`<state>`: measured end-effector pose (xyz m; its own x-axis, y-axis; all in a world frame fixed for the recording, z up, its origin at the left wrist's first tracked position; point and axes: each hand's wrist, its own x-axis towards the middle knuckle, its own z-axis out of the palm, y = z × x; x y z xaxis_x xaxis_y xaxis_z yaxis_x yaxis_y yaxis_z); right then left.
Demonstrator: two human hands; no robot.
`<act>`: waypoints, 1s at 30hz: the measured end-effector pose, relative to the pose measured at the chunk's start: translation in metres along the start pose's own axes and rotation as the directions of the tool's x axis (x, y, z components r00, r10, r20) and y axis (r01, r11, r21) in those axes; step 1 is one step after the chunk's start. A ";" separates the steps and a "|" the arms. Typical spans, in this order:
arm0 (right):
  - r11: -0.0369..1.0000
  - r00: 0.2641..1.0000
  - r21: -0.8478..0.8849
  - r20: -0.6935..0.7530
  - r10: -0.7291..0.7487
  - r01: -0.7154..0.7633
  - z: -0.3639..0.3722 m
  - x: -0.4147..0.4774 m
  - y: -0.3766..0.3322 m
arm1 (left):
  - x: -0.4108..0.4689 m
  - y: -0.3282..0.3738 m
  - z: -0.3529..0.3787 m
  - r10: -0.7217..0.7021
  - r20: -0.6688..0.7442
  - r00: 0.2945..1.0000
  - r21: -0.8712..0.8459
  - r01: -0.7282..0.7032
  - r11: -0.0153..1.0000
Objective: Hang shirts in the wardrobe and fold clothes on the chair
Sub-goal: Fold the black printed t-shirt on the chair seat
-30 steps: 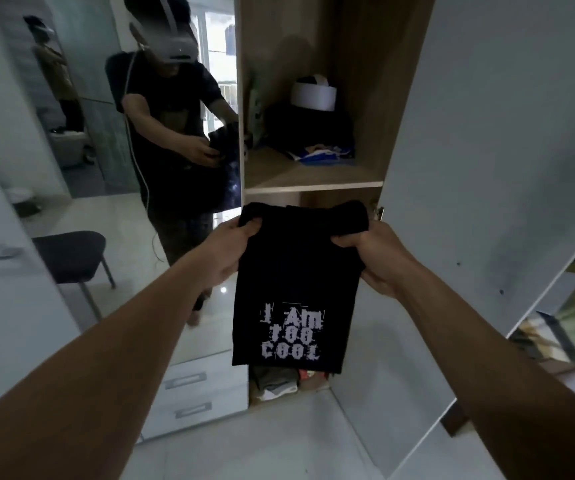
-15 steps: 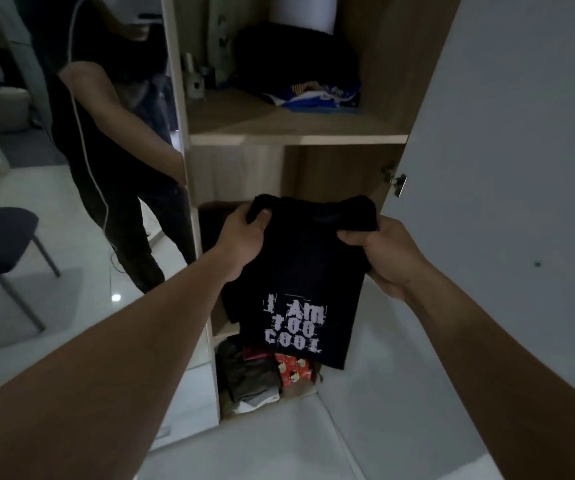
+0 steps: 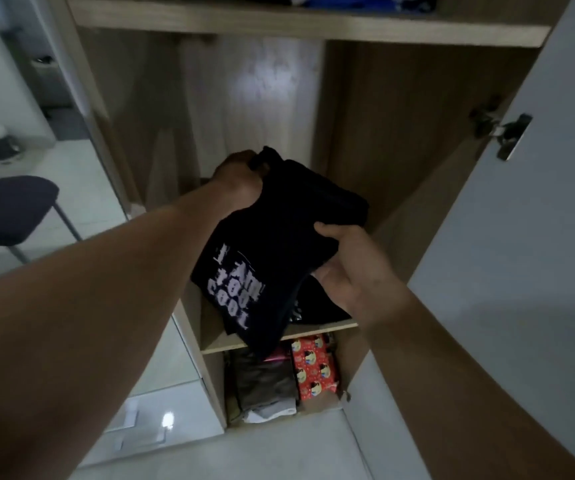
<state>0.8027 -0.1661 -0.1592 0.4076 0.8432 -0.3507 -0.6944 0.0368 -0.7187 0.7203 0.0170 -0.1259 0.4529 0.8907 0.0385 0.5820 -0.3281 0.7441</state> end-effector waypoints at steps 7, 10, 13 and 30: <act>0.990 0.952 0.139 -0.306 0.011 0.034 -0.065 0.090 0.050 | 0.068 -0.014 0.103 0.117 0.123 0.986 0.391 -0.156 0.907; 0.995 0.907 0.096 -0.419 0.035 0.006 -0.112 0.121 0.077 | 0.079 -0.050 0.175 0.122 0.143 0.982 0.365 -0.166 0.916; 0.999 0.868 0.037 -0.496 0.027 -0.010 -0.149 0.134 0.085 | 0.083 -0.085 0.228 0.096 0.210 0.973 0.271 -0.152 0.950; -0.443 0.891 -0.895 0.240 -0.385 0.051 -0.152 0.179 0.066 | 0.011 -0.209 0.190 -0.065 0.103 0.993 0.485 0.007 0.874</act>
<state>0.9201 -0.0938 -0.3607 0.4877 0.8663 0.1083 0.8589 -0.4538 -0.2373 0.7322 0.0351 -0.4076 0.4812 0.8731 -0.0787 0.8398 -0.4334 0.3270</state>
